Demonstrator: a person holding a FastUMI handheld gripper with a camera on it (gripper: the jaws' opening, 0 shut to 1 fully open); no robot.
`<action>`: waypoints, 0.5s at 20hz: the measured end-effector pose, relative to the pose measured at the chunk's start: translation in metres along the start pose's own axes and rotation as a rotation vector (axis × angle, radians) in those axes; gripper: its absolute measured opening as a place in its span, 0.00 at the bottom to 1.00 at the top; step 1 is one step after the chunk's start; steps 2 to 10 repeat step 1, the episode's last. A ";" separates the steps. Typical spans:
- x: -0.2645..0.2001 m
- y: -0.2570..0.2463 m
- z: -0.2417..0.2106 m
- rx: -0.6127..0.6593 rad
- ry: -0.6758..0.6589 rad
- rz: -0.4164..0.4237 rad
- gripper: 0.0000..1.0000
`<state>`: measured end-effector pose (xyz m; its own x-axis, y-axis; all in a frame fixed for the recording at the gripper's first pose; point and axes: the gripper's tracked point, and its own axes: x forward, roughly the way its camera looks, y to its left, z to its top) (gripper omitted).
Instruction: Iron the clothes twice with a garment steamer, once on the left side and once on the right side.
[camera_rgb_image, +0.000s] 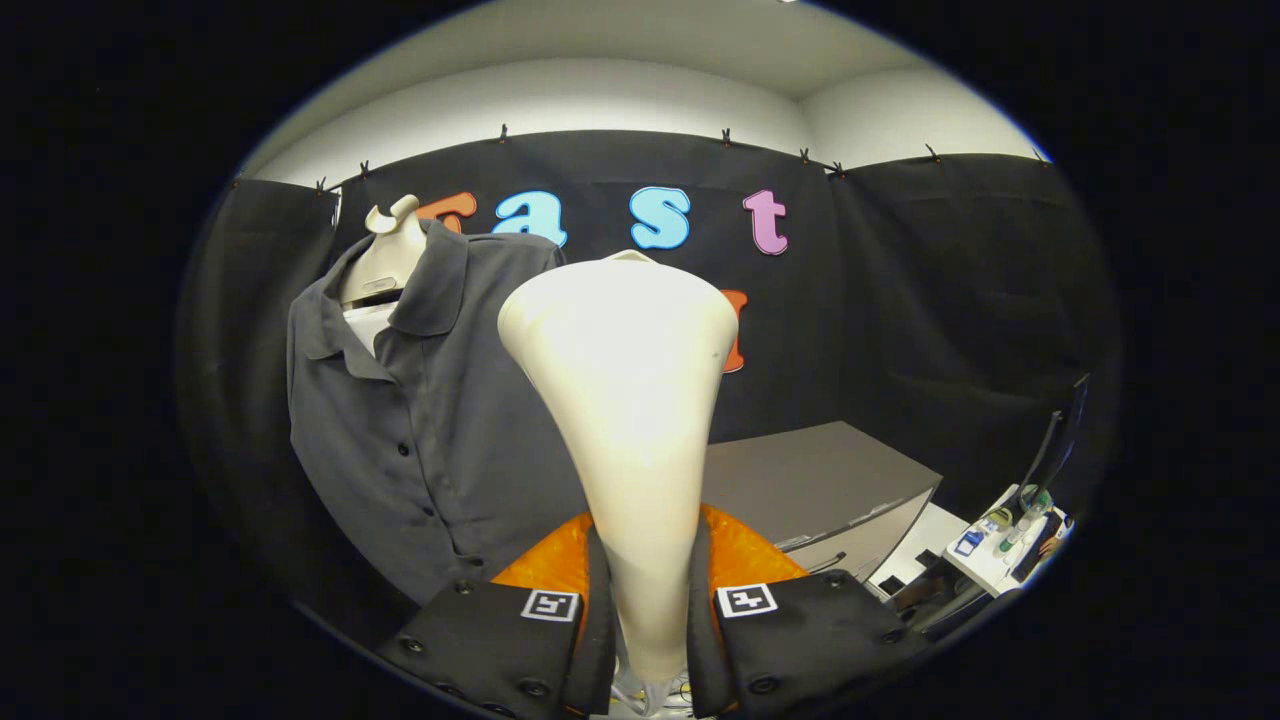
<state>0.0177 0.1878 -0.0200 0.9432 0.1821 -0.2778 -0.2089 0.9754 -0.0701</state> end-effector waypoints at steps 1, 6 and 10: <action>0.000 0.001 -0.001 -0.002 0.001 -0.001 0.37; 0.000 0.001 -0.001 -0.002 0.001 -0.001 0.37; 0.000 0.001 -0.001 -0.002 0.001 -0.001 0.37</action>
